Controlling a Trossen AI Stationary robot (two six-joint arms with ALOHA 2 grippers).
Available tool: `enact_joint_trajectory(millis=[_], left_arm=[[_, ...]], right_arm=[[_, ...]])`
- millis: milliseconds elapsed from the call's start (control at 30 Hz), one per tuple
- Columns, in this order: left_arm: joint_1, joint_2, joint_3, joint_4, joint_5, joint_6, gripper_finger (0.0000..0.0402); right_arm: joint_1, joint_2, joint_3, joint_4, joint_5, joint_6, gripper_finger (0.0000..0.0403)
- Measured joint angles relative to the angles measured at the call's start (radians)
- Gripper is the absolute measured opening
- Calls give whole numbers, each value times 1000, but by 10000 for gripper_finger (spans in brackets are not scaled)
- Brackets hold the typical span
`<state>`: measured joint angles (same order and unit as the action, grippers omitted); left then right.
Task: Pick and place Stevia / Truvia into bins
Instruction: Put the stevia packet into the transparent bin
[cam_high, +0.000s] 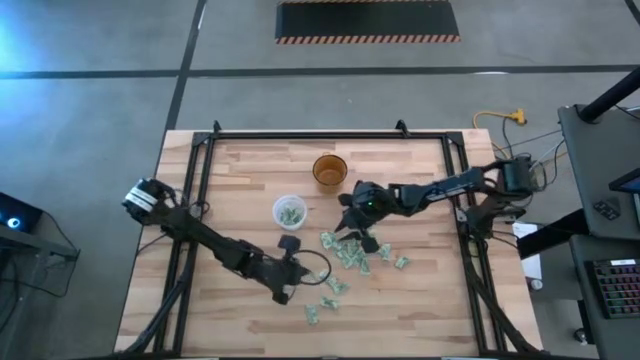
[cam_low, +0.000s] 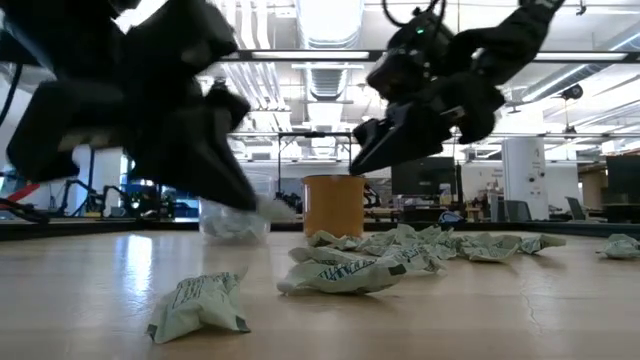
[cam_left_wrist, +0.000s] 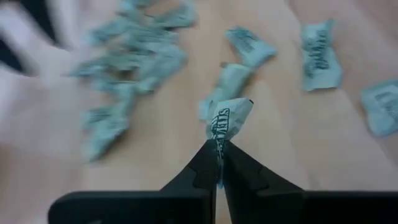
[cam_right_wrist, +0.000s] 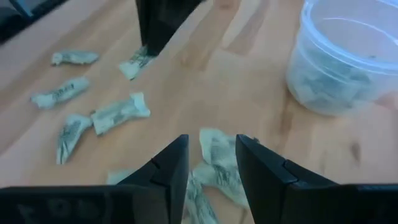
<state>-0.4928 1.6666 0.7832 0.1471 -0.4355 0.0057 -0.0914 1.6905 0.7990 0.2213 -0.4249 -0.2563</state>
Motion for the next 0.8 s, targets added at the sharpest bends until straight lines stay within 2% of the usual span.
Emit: enact_joint_trajectory(millis=[100,267,333,567,667,800], left_arm=[[-37,-76,-1,-53,-150,0,1],[-78,-187,-2,-185,-497,-20,0],[-69,-217,-4,-259,-567,-38,0],[49,-244,-5,-415,-593,-104,0],[128,-235,-5,-477,-556,-159,0],[185,-223,-6,-504,-495,-209,0]], right_arm=[[1,51,40,-23,-2,13,144],[5,119,93,-102,-2,11,171],[5,134,114,-117,-2,13,178],[21,139,129,-137,6,10,183],[40,137,129,-135,18,8,181],[83,140,129,-137,137,-26,181]])
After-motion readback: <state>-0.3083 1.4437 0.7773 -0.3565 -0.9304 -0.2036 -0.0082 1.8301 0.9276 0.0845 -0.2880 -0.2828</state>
